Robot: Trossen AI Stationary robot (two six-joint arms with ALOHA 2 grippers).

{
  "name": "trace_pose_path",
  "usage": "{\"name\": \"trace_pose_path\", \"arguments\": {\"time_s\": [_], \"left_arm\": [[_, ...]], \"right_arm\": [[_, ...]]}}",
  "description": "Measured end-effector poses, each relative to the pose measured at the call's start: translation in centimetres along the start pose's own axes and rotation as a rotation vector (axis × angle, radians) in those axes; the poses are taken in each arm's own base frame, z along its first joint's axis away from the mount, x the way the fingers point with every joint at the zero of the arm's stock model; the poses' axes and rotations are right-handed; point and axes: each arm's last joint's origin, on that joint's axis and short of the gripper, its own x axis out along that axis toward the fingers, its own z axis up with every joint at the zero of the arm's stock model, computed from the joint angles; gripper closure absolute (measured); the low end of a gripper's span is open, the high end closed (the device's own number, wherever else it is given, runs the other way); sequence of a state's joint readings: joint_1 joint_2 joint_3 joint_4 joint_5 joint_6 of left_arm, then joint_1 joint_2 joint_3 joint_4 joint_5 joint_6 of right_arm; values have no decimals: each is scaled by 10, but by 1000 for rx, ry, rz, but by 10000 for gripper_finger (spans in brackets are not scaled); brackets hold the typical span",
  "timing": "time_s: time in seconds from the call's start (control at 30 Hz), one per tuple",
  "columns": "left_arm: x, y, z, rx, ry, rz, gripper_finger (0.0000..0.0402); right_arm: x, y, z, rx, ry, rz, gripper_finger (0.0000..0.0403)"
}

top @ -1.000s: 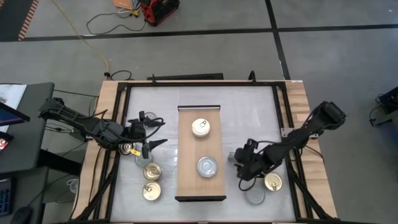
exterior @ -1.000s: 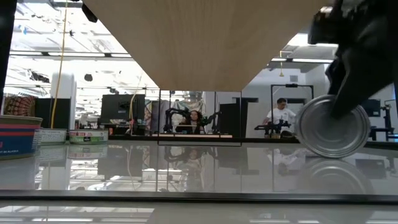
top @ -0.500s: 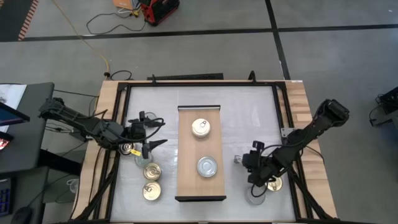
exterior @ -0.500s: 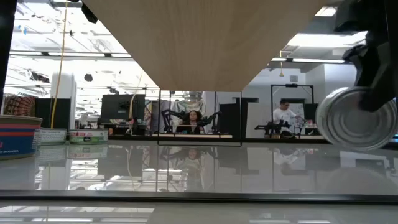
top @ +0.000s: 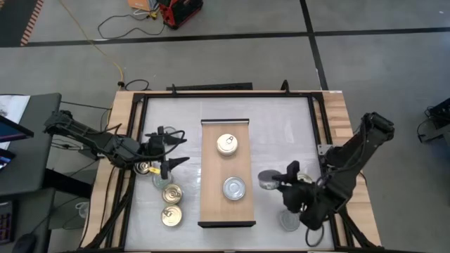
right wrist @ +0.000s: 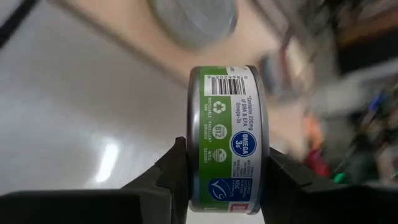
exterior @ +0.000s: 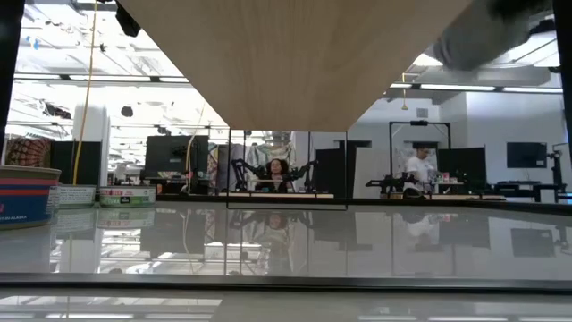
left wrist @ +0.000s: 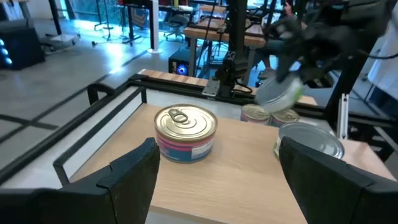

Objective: Stack canned seafood by type on shelf
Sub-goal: Stack the green tuna can on top of the green tuna can on the shelf

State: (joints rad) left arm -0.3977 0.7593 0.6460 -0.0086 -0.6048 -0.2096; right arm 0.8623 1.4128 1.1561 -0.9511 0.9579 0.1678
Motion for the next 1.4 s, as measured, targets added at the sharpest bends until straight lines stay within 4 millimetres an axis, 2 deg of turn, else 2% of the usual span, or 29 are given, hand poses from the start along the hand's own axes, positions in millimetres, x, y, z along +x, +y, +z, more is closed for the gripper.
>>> {"name": "trace_pose_path", "arguments": {"time_s": [0.13, 0.27, 0.53, 0.7, 0.87, 1.2, 1.4], "left_arm": [[0, 0, 0, -33, -4, -1, 86], [0, -1, 4, -70, -32, -6, 86], [0, -1, 7, -89, -60, -11, 86], [0, -2, 7, -102, -57, -35, 86], [0, -3, 7, -118, -49, -69, 86], [0, -3, 8, -125, -60, -75, 86], [0, -4, 8, -141, -59, -95, 86]], "right_arm": [[-2, -2, 15, -159, -93, -106, 240], [5, -5, 34, -257, -160, -160, 240], [40, -1, 65, -407, -237, -191, 229], [63, 7, 64, -475, -182, -182, 228], [69, 11, 64, -523, -166, -185, 227], [73, 7, 65, -443, -205, -125, 139], [74, 7, 66, -453, -223, -111, 100]]}}
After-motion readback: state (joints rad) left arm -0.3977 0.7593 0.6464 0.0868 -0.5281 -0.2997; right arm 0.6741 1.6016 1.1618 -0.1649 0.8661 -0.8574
